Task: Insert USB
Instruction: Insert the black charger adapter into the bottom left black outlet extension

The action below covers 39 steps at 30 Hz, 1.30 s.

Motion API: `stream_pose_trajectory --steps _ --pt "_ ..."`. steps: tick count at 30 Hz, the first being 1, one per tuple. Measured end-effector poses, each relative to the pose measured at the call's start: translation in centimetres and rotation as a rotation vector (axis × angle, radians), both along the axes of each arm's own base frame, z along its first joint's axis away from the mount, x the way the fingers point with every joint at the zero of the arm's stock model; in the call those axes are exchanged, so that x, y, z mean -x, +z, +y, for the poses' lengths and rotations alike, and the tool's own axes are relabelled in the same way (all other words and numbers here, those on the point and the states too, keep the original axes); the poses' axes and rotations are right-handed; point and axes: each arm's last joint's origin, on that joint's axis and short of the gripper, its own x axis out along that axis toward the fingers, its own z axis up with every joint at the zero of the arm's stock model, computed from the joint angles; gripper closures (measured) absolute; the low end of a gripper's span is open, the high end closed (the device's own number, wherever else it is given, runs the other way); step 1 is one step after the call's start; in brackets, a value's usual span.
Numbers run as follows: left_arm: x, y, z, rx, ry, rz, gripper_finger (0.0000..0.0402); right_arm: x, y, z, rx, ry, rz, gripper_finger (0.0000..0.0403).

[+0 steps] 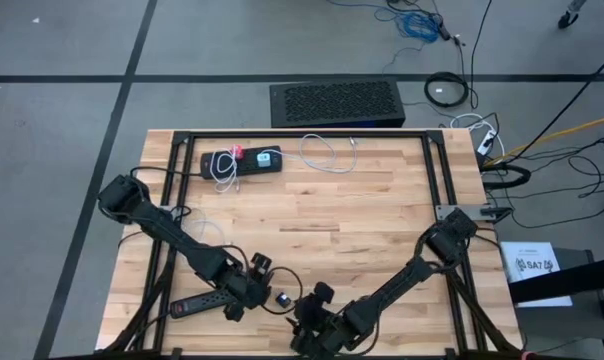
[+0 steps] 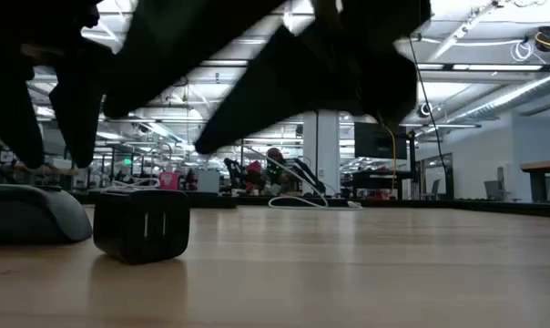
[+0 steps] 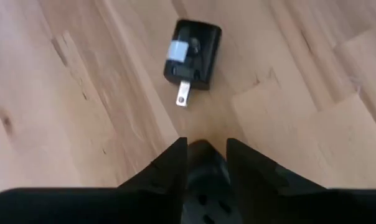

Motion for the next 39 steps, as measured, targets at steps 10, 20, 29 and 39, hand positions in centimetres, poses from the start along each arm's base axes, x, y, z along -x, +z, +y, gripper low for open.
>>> stream_pose_trajectory --steps 10,20,29,39 --pt "0.3 -0.2 -0.3 0.007 -0.015 -0.007 0.0282 -1.2 -4.8 -0.3 0.011 -0.128 -0.053 0.0136" --pt "0.2 0.1 -0.6 0.029 -0.021 -0.043 0.0282 -2.7 -5.2 -2.5 0.031 -0.173 -0.052 0.0153" --pt "0.4 1.0 -0.5 0.051 -0.003 -0.064 0.0281 -2.9 -5.0 -3.1 0.054 -0.116 0.005 0.0261" --pt "1.9 3.0 1.0 0.098 0.141 -0.265 0.0281 -1.3 0.6 -4.0 0.129 -0.02 0.102 0.0238"
